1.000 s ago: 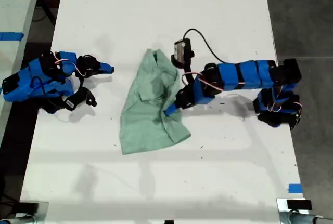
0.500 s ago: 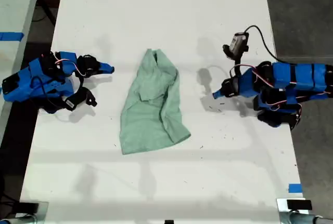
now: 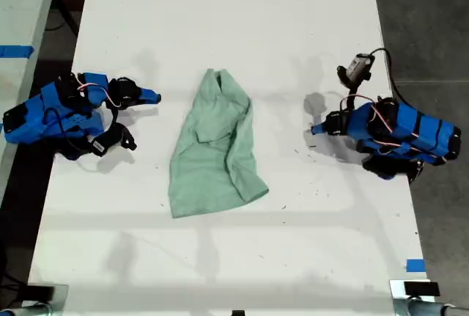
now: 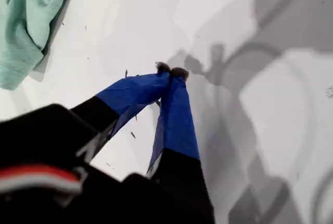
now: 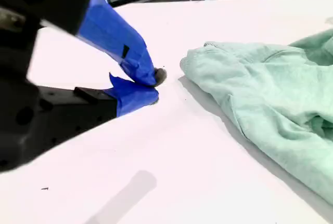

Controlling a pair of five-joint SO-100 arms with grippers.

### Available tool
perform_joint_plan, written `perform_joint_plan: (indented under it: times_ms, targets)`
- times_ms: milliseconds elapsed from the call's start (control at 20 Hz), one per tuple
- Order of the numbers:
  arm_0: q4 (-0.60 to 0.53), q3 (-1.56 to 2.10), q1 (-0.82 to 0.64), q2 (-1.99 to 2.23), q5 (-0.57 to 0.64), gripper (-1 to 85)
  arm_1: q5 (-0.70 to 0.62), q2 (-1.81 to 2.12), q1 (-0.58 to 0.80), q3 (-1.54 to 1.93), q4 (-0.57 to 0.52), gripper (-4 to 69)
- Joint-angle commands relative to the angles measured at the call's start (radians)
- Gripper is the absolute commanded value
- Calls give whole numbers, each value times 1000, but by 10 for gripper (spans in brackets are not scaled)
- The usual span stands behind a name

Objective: Fold t shirt

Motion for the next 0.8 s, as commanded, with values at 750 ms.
perform_joint_plan:
  times_ms: [750]
  targets:
    - [-2, 41, 12, 9, 3, -3, 49, 15, -3, 54, 9, -5]
